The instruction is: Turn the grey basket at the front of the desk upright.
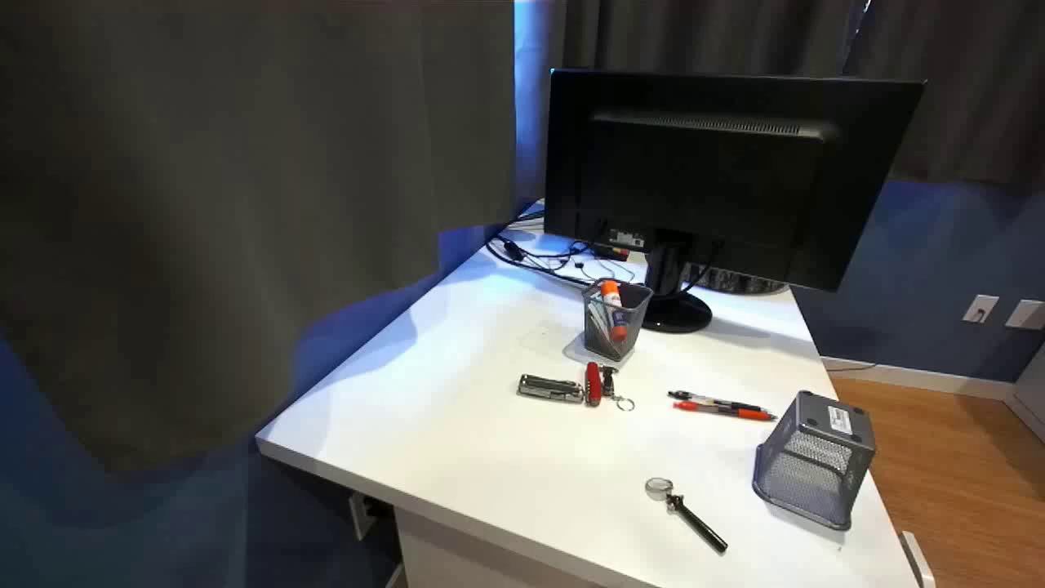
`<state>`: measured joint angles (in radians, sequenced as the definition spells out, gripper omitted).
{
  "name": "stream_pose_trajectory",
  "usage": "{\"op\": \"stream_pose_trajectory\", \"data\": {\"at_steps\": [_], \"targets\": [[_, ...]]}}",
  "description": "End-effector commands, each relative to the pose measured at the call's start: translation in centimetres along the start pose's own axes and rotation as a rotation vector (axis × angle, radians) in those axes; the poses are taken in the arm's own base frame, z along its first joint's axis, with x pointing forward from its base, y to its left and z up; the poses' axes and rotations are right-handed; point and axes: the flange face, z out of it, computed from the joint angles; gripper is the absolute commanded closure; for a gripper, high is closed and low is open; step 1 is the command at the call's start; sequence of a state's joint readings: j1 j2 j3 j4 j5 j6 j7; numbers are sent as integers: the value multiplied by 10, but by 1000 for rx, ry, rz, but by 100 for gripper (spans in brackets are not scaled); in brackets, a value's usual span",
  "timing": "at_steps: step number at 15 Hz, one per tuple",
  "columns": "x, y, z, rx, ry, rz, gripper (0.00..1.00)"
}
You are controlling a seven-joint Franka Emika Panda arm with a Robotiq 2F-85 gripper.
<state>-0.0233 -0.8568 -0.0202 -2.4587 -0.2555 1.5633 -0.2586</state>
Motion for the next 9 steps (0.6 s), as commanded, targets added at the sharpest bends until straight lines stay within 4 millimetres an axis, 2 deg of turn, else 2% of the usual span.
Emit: {"op": "stream_pose_trajectory", "data": {"at_steps": [1, 7, 9], "targets": [[0, 0, -1, 0, 0, 0, 0], [0, 0, -1, 0, 1, 1, 0], [14, -21, 3, 39, -7, -54, 0]]}}
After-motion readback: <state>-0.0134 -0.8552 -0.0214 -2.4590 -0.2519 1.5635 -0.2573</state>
